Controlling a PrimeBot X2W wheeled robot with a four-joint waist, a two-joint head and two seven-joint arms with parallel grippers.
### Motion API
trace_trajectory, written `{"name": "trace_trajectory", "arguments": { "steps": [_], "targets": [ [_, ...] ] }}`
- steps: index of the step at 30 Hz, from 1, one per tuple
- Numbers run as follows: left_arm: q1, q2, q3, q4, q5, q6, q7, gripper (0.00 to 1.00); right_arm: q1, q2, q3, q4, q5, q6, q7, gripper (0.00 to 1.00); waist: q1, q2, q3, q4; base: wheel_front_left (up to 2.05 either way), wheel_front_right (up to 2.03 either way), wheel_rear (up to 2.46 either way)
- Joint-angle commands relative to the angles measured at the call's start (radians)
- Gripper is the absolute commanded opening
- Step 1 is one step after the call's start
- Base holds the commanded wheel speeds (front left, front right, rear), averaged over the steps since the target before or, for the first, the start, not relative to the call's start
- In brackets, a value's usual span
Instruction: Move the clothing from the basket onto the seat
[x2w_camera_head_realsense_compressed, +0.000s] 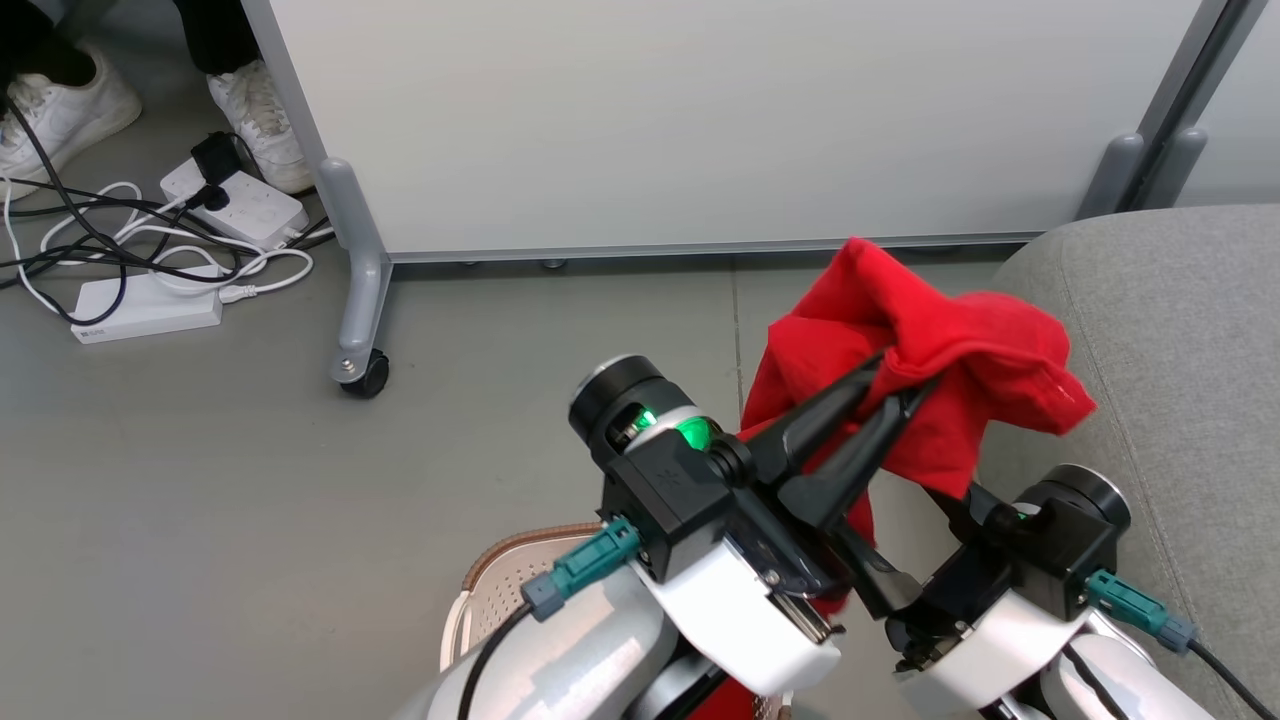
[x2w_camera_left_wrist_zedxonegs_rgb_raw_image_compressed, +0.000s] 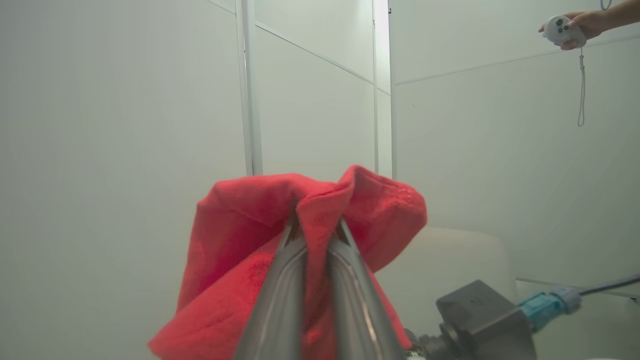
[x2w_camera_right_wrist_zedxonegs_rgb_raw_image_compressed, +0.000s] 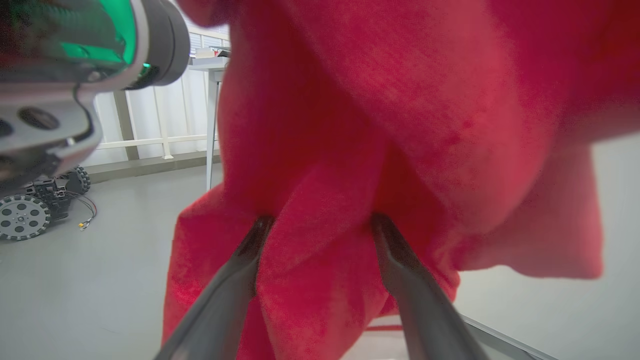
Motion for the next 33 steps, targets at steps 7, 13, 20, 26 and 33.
{"name": "trace_trajectory", "arguments": {
  "steps": [7, 13, 20, 26, 33],
  "targets": [
    [-0.016, 0.002, -0.046, -0.009, -0.022, 0.015, -0.001, 0.00, -0.034, 0.025, 0.026, 0.057, 0.005, 0.000, -0.004, 1.00, 0.0000, 0.0000, -0.005, 0.010, 0.00, 0.00, 0.00],
    [-0.025, 0.002, -0.057, -0.013, -0.031, 0.020, -0.001, 0.00, -0.049, 0.041, 0.027, 0.098, 0.022, 0.000, -0.004, 0.00, 0.0000, 0.0000, -0.005, 0.021, 0.00, 0.00, 0.00],
    [-0.016, 0.003, -0.032, -0.007, -0.024, 0.033, -0.001, 0.00, -0.033, 0.052, -0.020, 0.083, 0.019, 0.000, -0.004, 0.00, 0.0000, 0.0000, 0.001, 0.027, 0.00, 0.00, 0.00],
    [0.003, 0.003, 0.013, 0.023, 0.003, 0.042, -0.001, 0.00, -0.016, 0.066, -0.075, 0.066, 0.025, 0.000, -0.004, 0.00, 0.0000, 0.0000, 0.004, 0.026, 0.00, 0.00, 0.00],
    [0.036, 0.004, 0.069, 0.069, 0.070, 0.032, -0.001, 0.00, 0.018, 0.095, -0.181, 0.034, 0.018, 0.000, -0.004, 0.00, 0.0000, 0.0000, 0.002, 0.027, 0.00, 0.00, 0.00]
  ]
}}
